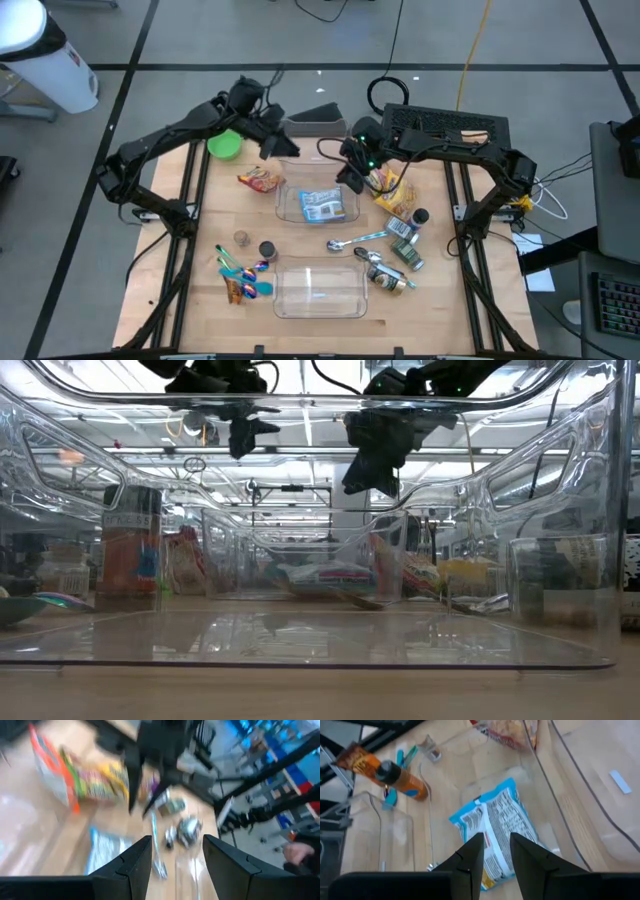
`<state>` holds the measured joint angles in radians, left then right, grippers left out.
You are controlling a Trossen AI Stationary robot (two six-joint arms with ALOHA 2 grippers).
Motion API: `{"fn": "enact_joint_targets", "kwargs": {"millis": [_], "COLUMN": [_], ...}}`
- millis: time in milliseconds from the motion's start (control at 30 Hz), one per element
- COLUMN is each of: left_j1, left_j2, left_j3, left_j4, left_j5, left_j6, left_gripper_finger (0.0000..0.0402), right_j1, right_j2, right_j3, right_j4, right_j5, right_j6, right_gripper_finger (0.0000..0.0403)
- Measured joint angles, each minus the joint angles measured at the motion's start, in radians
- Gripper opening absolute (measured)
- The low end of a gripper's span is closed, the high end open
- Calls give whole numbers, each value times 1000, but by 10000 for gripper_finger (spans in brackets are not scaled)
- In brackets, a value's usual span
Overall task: Pick & Place Food Item
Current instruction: Put the blue noodle pack into the middle transparent bin
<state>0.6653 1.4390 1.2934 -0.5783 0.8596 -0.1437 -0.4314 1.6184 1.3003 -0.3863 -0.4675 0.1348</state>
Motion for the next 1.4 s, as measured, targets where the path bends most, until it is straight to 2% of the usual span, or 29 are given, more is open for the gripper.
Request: {"fn": "enact_joint_targets", "kwargs": {"millis": [200, 367, 467, 567, 767, 867, 1000, 1200, 1400], "left_j1": [-103, -202, -254, -304, -358, -364, -371, -382, -392], "left_j2": [0, 0, 0, 0, 1, 25, 88, 179, 255], "left_j3": [0, 0, 0, 0, 0, 0, 0, 0, 0], "left_j4": [-201, -223, -200, -154, -98, -99, -81, -79, -125], "left_j5": [-254, -322, -349, -419, -592, -605, -599, -618, -620], "left_j6": [6, -100, -179, -273, -486, -549, -639, -749, -828], "left_gripper_finger": [182, 182, 182, 182, 182, 182, 182, 182, 182], "right_j1": [22, 21, 20, 22, 28, 28, 29, 64, 92], "right_j2": [0, -36, -89, -135, -213, -243, -291, -371, -445], "right_j3": [-5, -6, -5, -5, -5, -31, -148, -341, -495], "right_j4": [108, 146, 157, 146, 103, 104, 192, 435, 589], "right_j5": [25, -38, -106, -163, -161, -154, -87, -86, -82], "right_j6": [91, 118, 137, 180, 133, 107, 150, 220, 303], "right_gripper_finger": [88, 95, 117, 148, 211, 231, 246, 248, 243]}}
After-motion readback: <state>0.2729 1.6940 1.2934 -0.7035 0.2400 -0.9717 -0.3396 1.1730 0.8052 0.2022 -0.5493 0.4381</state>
